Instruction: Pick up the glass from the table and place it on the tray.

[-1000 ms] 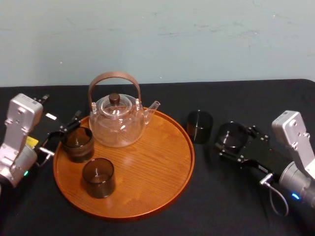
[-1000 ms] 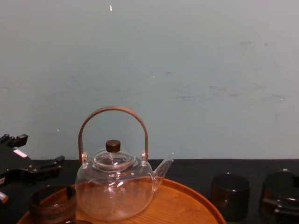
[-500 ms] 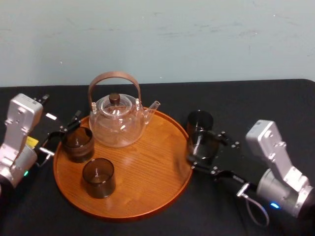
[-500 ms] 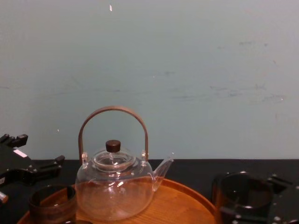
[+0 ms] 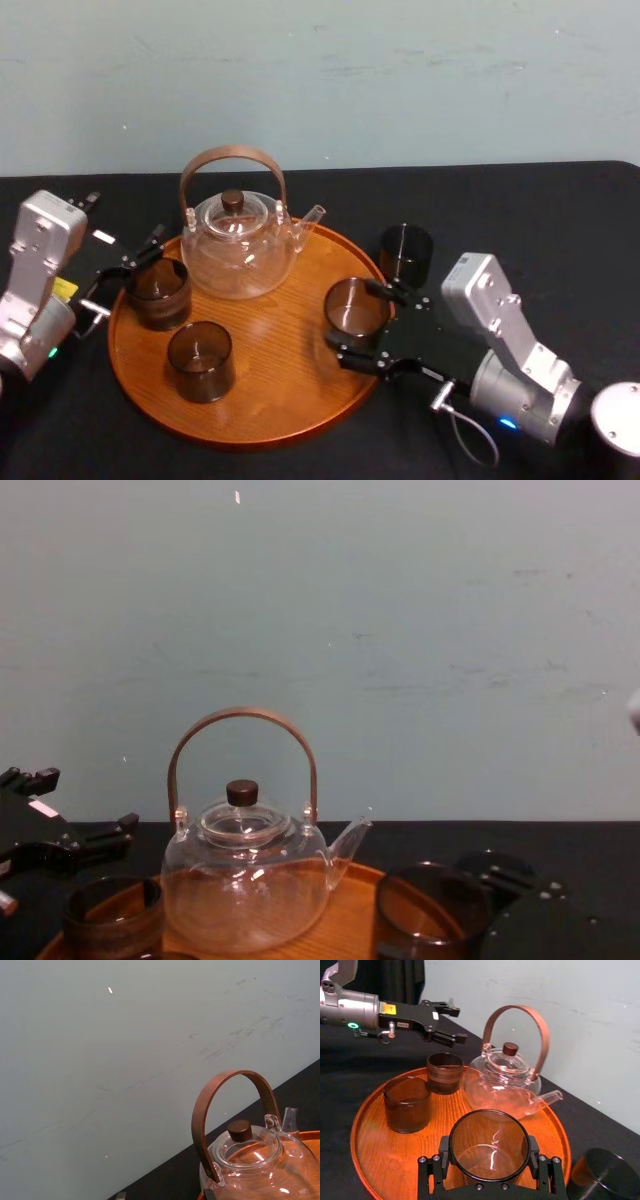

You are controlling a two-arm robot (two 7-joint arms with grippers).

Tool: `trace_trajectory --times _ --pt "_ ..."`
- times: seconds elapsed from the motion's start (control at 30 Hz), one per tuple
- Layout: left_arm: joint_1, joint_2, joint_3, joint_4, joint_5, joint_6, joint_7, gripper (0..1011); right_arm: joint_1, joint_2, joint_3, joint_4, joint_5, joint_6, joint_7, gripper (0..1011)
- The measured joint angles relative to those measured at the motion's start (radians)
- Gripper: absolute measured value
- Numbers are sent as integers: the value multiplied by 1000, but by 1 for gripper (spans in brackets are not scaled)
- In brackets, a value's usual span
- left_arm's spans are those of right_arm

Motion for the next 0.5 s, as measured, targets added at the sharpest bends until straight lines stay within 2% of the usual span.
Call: trace_trajectory --times 0.5 --pt "0 0 0 0 0 0 0 1001 48 -33 -62 42 -2 7 16 913"
